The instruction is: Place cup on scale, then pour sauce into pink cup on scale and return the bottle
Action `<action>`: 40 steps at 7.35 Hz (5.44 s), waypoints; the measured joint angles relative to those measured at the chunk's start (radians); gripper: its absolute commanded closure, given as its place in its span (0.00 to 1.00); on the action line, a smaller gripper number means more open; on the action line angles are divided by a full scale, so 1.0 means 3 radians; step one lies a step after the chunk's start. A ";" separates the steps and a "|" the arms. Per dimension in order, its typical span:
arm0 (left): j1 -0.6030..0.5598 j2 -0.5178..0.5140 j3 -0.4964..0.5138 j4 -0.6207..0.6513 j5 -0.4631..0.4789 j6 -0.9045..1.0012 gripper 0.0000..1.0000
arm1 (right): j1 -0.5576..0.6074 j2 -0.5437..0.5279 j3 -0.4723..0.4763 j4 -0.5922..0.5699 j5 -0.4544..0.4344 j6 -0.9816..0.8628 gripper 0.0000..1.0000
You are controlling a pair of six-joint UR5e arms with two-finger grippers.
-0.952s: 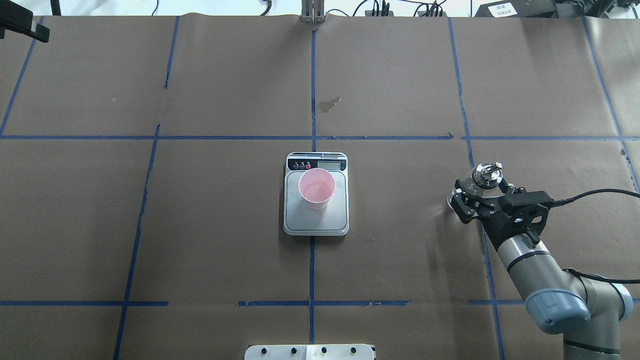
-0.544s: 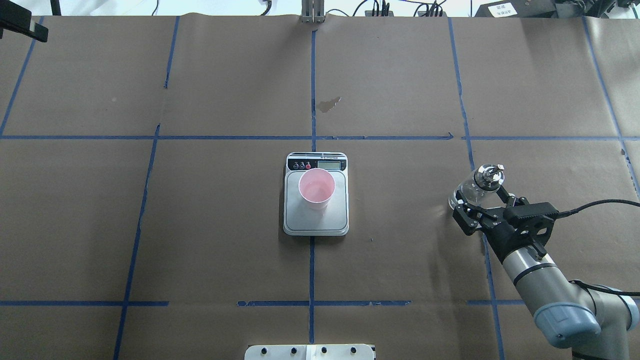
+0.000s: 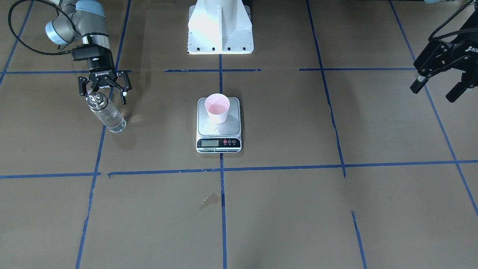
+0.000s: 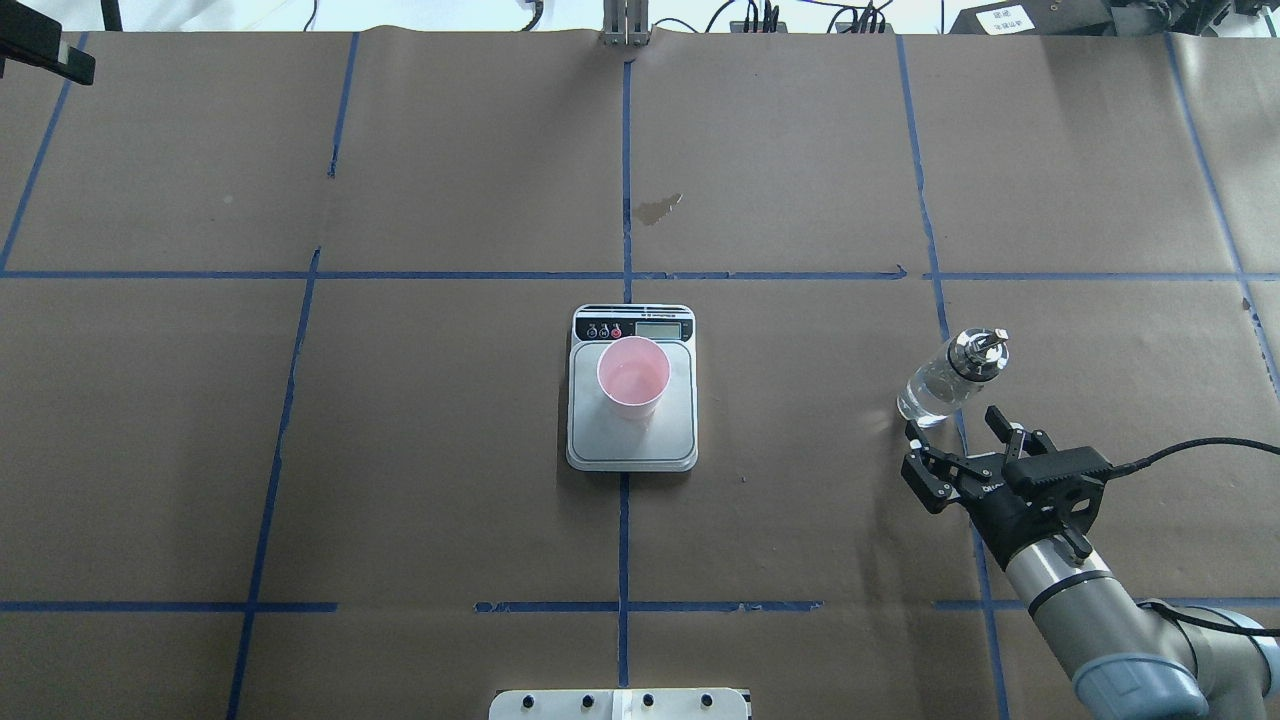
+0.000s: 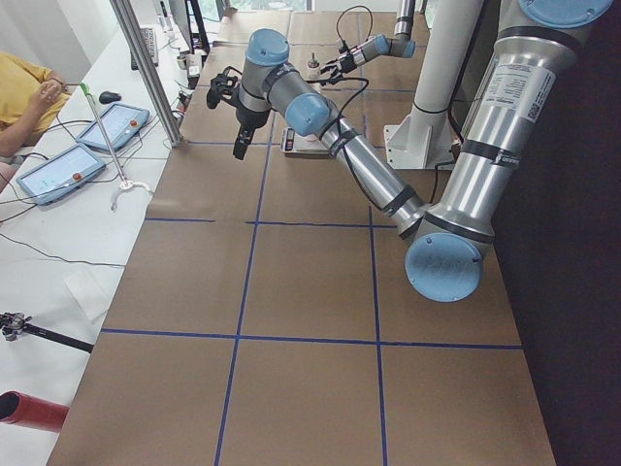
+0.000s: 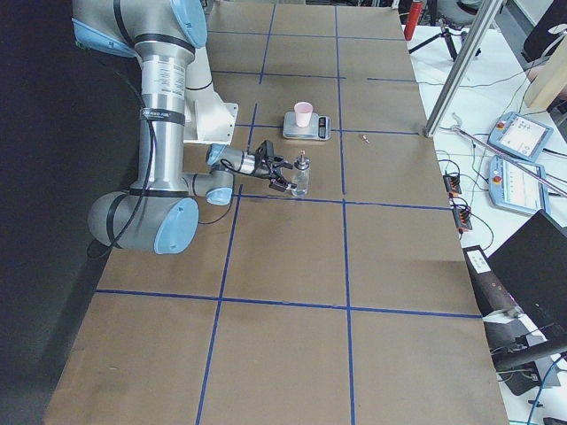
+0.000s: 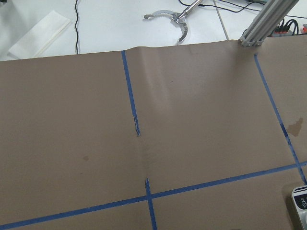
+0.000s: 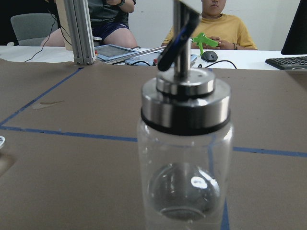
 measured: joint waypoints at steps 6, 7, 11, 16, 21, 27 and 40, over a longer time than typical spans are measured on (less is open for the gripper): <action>0.0003 0.0009 0.0010 0.0026 -0.0013 0.0000 0.12 | -0.0206 -0.0619 0.0227 0.0094 0.0192 0.0035 0.00; 0.0004 0.0009 0.0012 0.0035 -0.0013 0.0000 0.12 | -0.0168 -0.0697 0.0224 0.0144 0.0314 0.0035 0.00; 0.0005 0.0009 0.0024 0.0040 -0.0013 0.0000 0.12 | 0.0523 -0.0740 0.0197 0.0180 0.1158 0.0004 0.00; 0.0014 0.0017 0.0076 0.0106 -0.0014 0.0000 0.11 | 0.2227 -0.0403 -0.0050 0.0125 0.3225 -0.0463 0.00; 0.0015 0.0051 0.0362 0.0106 -0.0133 0.0058 0.05 | 0.4090 0.0278 -0.0671 -0.1236 0.5477 -0.2377 0.00; -0.0414 0.0537 0.1041 0.0110 -0.0123 0.1638 0.00 | 0.4854 0.0503 -0.0426 -0.3586 0.5930 -0.4185 0.00; -0.0823 0.0981 0.1440 -0.0072 -0.0059 0.2466 0.00 | 0.4908 0.0411 -0.0156 -0.3992 0.5913 -0.4002 0.00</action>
